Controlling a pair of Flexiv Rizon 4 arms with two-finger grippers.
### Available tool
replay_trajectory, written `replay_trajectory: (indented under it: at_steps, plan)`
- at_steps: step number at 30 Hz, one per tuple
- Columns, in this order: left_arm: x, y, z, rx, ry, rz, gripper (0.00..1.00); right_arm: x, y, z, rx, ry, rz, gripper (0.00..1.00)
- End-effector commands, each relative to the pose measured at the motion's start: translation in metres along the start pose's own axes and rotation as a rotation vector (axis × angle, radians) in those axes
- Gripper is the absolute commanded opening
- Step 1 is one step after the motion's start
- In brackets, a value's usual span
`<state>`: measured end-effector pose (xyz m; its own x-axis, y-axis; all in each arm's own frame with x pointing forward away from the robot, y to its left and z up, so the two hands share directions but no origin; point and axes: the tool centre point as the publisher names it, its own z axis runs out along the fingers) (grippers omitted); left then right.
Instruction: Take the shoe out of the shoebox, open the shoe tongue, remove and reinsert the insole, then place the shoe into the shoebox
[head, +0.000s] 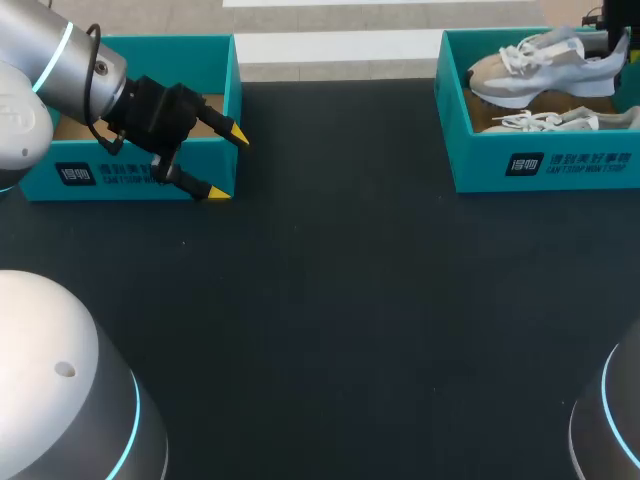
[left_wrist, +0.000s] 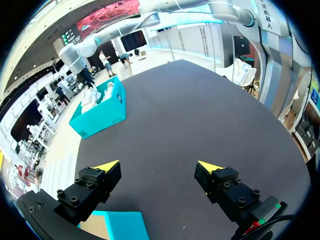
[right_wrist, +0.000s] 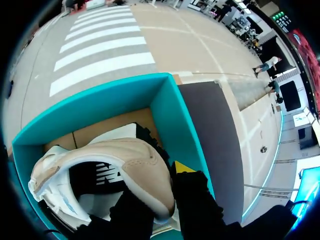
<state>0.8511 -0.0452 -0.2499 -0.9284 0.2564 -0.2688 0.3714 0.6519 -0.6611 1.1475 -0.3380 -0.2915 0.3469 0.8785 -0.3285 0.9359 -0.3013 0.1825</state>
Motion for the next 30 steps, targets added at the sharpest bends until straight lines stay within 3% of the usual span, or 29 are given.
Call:
replay_trajectory:
  at_steps: [1,14,27,28,29,30]
  plan:
    - [0.000,0.000,0.000,-0.001,0.002,0.000,1.00,0.008,0.011,0.012,0.020,-0.008,-0.005,0.00]
    - [0.000,0.000,0.000,-0.001,0.002,0.000,1.00,0.015,0.015,0.041,0.022,-0.025,0.000,0.00]
    - [0.000,0.000,0.000,-0.001,0.002,0.000,1.00,0.022,0.006,0.063,0.055,0.002,-0.027,0.00]
    - [0.000,0.000,0.000,-0.001,0.002,0.000,1.00,0.022,0.006,0.064,0.057,0.003,-0.028,0.18]
    - [0.000,0.000,0.000,-0.001,0.002,0.000,1.00,0.022,0.006,0.064,0.058,0.004,-0.028,0.45]
    - [0.000,0.000,0.000,-0.001,0.002,0.000,1.00,0.022,0.005,0.064,0.059,0.007,-0.029,0.66]
